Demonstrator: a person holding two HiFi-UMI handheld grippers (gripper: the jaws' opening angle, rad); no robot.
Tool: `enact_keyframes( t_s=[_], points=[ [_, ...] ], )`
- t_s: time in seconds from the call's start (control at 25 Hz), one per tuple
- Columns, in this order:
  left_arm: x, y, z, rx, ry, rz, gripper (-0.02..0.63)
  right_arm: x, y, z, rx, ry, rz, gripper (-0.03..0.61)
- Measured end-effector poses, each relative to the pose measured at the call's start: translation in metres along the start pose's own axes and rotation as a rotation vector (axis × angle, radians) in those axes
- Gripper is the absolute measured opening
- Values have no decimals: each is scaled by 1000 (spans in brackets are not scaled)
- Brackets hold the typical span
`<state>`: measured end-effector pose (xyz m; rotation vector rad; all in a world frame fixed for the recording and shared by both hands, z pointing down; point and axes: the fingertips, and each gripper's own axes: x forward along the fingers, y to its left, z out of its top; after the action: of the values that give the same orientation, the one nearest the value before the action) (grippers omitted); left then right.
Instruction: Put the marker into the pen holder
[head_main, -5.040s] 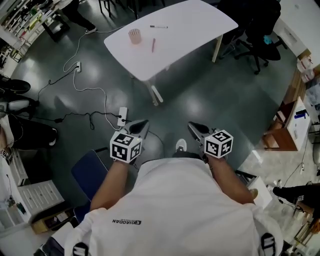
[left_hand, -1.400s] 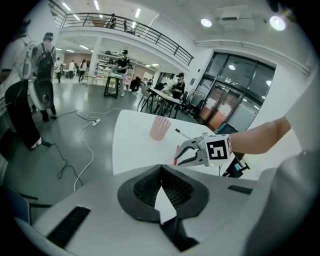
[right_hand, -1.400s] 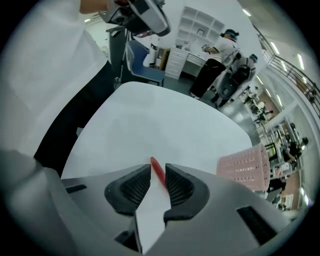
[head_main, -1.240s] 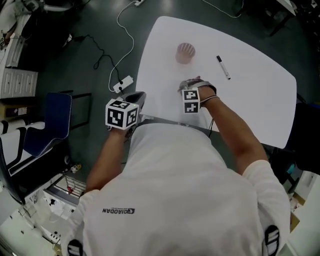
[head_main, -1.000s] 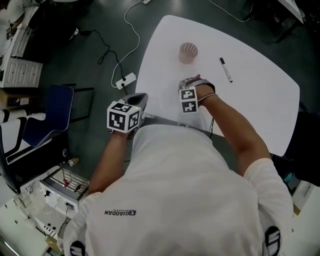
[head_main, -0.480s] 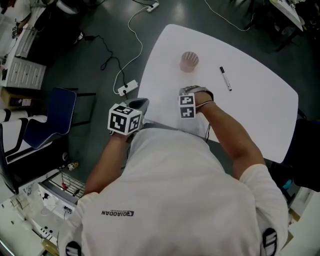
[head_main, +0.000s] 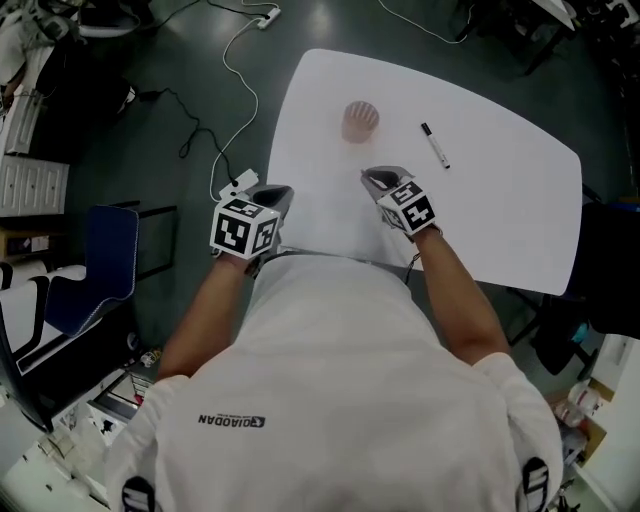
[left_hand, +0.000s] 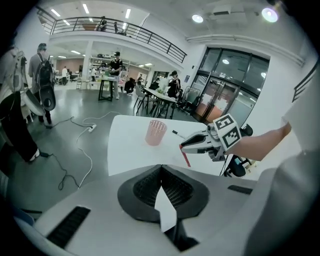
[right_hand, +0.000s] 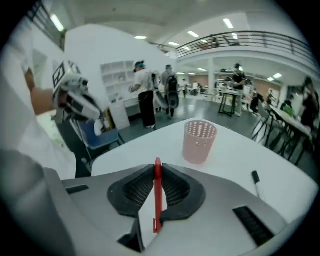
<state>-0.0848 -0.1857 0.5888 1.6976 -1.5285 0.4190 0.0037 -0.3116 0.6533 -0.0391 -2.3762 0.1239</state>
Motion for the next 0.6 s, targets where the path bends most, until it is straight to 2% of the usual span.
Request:
enact_keyframes(
  t_s=[0.12,0.24,0.44,0.6],
  points=[
    [7,4,4,19,14,-26,26,-16,-12,10,257,-138,-28,64],
    [10,5,11,28,12,-50,26,-26,-24,12,435,-204,-55,66],
    [13,2,21,38,-5,-76,26,-39,-56,35,616,-312,-92,66],
    [7,12,15,20,-9,-66,26,-51,-94,78,693,-457,-126,66]
  ],
)
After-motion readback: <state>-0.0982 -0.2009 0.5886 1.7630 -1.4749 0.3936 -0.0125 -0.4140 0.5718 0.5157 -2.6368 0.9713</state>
